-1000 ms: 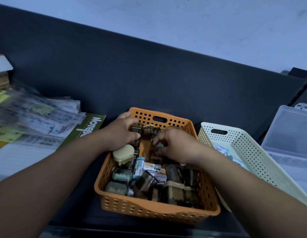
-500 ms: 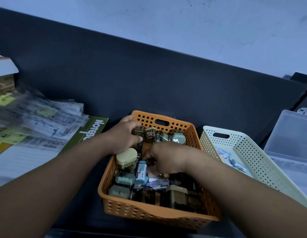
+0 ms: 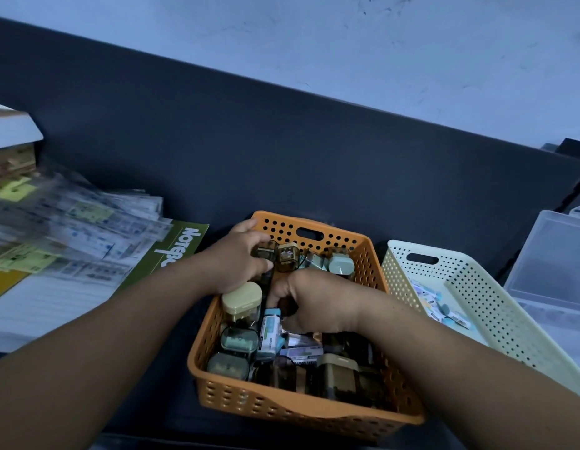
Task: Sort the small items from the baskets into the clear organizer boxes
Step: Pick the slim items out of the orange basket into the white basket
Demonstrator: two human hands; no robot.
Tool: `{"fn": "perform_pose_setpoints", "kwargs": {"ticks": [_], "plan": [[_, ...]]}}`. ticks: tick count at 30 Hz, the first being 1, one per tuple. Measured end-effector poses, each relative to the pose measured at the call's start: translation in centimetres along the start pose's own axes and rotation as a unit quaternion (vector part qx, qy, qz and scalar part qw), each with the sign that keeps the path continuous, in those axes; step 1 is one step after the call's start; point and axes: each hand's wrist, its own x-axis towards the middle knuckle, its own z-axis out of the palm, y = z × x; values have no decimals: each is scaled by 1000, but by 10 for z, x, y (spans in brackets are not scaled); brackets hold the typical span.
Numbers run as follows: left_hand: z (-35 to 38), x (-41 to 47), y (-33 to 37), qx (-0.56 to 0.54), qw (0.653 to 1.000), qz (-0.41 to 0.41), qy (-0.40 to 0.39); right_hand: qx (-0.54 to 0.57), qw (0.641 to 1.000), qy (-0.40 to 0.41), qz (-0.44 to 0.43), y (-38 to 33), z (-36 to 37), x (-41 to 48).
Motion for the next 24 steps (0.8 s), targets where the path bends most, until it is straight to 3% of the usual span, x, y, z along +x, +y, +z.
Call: {"fn": "perform_pose_setpoints", "kwargs": {"ticks": [15,19,24], "plan": [[-6,-25,16,-34,999,-22,-11,41,996,35,-67,1,2,-7],[-7,-51,15,-87,996,-21,-29,79,993,11,-86,3,2,-9],[0,-61,10,-57,998,-16,-18,96,991,-11,-91,-2,2,-9]]}}
